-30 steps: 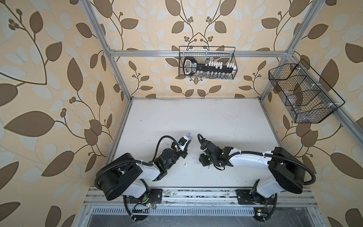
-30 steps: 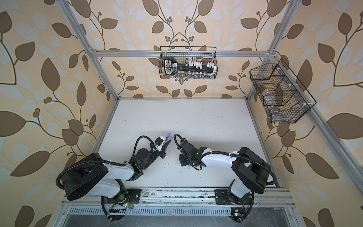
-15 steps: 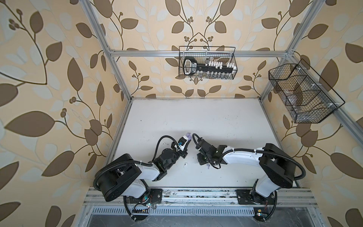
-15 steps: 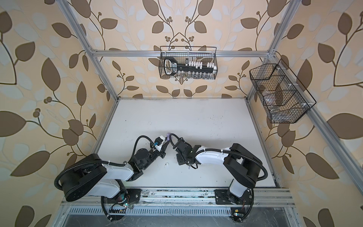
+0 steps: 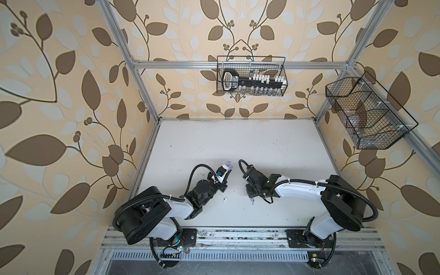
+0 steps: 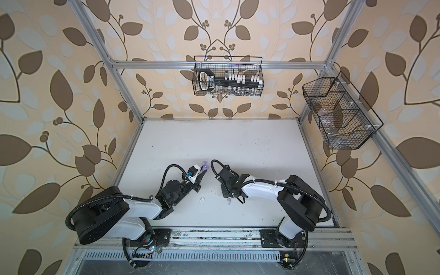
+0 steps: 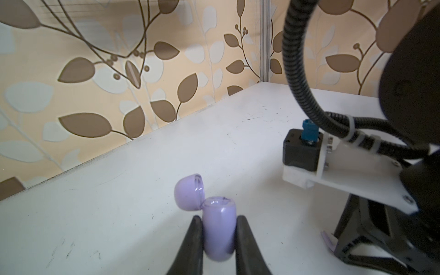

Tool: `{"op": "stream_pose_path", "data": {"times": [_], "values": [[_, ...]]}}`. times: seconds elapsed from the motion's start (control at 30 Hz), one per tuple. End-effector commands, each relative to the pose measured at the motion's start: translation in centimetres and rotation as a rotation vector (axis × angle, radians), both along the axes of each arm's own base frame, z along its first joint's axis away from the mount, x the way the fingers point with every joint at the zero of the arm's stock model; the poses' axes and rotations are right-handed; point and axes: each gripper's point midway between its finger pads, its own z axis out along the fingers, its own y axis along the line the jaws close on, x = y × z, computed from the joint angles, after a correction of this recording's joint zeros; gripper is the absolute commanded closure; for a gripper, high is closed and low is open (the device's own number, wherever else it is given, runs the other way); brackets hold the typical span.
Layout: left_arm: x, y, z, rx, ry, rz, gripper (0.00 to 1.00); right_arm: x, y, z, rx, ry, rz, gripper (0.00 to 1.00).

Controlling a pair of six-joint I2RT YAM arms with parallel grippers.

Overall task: Insert the wireless bluetooth earbuds into the charging case
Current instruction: 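Lower the right gripper over the second lavender earbud and close on it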

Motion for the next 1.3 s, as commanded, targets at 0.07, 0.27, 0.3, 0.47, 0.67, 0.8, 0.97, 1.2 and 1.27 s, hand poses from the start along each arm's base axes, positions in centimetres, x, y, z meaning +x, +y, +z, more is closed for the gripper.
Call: {"op": "stream_pose_path", "data": {"times": [0.07, 0.27, 0.3, 0.47, 0.67, 0.8, 0.97, 1.2, 1.27], "values": [[0.2, -0.1, 1.7, -0.044, -0.041, -0.005, 1.0, 0.6, -2.1, 0.4, -0.044, -0.018, -0.026, 0.76], [0.2, -0.1, 1.7, -0.045, -0.041, -0.005, 1.0, 0.7, -3.1, 0.5, -0.014, -0.01, -0.048, 0.76], [0.2, -0.1, 1.8, -0.046, -0.042, -0.006, 1.0, 0.6, -2.9, 0.6, -0.004, -0.011, -0.046, 0.76], [0.2, -0.1, 1.6, -0.043, -0.037, -0.007, 1.0, 0.3, -1.7, 0.5, 0.012, -0.008, -0.03, 0.73], [0.2, -0.1, 1.7, -0.043, -0.041, -0.005, 1.0, 0.3, -1.3, -0.6, -0.016, 0.01, -0.027, 0.73], [0.2, 0.0, 1.8, -0.044, -0.041, -0.004, 1.0, 0.4, -1.6, -0.6, -0.063, -0.005, -0.026, 0.74], [0.2, -0.1, 1.7, -0.043, -0.037, -0.005, 1.0, 0.7, -1.2, -0.3, -0.094, -0.026, -0.012, 0.75], [0.2, -0.1, 1.7, -0.042, -0.038, -0.004, 1.0, 0.9, -1.0, -0.3, -0.166, -0.048, 0.007, 0.75], [0.2, -0.1, 1.7, -0.043, -0.039, -0.003, 1.0, 0.9, -1.0, -0.3, -0.184, -0.054, 0.011, 0.75]]}}
